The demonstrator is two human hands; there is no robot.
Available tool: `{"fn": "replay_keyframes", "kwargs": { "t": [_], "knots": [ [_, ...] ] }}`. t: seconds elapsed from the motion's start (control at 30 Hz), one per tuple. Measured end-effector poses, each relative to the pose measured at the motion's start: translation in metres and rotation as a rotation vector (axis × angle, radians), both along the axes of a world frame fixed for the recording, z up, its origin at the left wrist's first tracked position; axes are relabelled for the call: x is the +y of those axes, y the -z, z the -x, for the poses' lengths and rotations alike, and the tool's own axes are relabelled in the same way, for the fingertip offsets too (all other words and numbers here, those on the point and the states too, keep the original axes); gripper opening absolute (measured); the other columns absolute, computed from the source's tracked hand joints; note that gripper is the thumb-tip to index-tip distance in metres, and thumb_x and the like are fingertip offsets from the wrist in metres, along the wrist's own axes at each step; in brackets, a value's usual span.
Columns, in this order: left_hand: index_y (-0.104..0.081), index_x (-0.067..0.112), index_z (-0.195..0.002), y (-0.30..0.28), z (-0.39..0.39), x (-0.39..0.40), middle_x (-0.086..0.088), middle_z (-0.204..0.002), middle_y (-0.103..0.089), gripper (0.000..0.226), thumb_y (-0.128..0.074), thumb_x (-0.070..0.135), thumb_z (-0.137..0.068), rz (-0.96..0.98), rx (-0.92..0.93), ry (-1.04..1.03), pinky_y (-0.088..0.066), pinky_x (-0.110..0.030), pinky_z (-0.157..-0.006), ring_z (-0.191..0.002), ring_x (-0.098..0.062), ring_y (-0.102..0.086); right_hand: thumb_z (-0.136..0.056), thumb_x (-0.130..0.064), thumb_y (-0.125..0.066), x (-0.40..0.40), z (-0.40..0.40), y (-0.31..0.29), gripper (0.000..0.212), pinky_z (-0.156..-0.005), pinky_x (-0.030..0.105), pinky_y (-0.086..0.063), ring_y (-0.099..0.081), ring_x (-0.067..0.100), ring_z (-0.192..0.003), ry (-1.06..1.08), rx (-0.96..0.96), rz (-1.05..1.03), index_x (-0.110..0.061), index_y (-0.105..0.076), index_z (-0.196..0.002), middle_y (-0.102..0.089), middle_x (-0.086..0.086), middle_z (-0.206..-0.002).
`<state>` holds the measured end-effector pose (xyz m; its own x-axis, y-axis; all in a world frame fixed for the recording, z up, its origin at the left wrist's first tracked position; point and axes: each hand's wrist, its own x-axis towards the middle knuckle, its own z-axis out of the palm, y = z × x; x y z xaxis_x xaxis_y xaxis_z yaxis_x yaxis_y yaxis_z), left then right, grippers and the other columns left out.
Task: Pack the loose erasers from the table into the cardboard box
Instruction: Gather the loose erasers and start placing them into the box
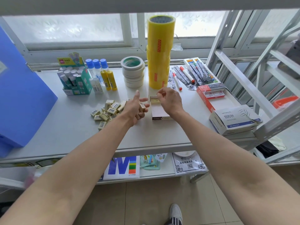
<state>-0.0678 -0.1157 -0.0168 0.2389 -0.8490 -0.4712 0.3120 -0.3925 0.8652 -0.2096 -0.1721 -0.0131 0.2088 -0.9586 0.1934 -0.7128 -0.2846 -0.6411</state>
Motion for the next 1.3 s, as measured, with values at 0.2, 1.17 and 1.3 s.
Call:
{"fn": "replay_keyframes", "kwargs": {
  "t": [0.2, 1.17, 1.3],
  "knots": [
    [-0.064, 0.003, -0.104, -0.005, -0.010, 0.009, -0.012, -0.068, -0.062, 0.076, -0.015, 0.061, -0.099, 0.010, 0.098, 0.013, -0.027, -0.017, -0.031, -0.039, -0.011, -0.046, -0.088, -0.044, -0.064, 0.019, -0.017, -0.018, 0.029, -0.073, 0.017, -0.049, -0.064, 0.007, -0.079, -0.279, -0.127, -0.225, -0.019, -0.076, -0.097, -0.072, -0.006, -0.085],
    [-0.054, 0.008, -0.092, -0.009, -0.006, 0.022, -0.008, -0.079, -0.060, 0.006, -0.060, 0.008, -0.093, 0.071, -0.010, 0.061, -0.028, -0.016, -0.032, -0.048, -0.007, -0.048, -0.082, 0.002, -0.069, 0.031, -0.001, 0.000, 0.029, -0.090, 0.037, -0.056, -0.070, 0.027, -0.087, -0.148, -0.725, -0.577, -0.001, -0.063, -0.110, -0.068, 0.019, -0.103],
    [-0.051, 0.009, -0.096, -0.009, -0.006, 0.024, -0.012, -0.087, -0.061, 0.012, -0.062, 0.005, -0.091, 0.096, -0.022, 0.099, -0.030, -0.016, -0.034, -0.056, -0.012, -0.048, -0.087, -0.005, -0.066, 0.033, 0.002, -0.001, 0.013, -0.071, 0.028, -0.057, -0.068, 0.022, -0.068, -0.112, -0.753, -0.561, -0.001, -0.065, -0.100, -0.067, 0.023, -0.091]
  ]
}}
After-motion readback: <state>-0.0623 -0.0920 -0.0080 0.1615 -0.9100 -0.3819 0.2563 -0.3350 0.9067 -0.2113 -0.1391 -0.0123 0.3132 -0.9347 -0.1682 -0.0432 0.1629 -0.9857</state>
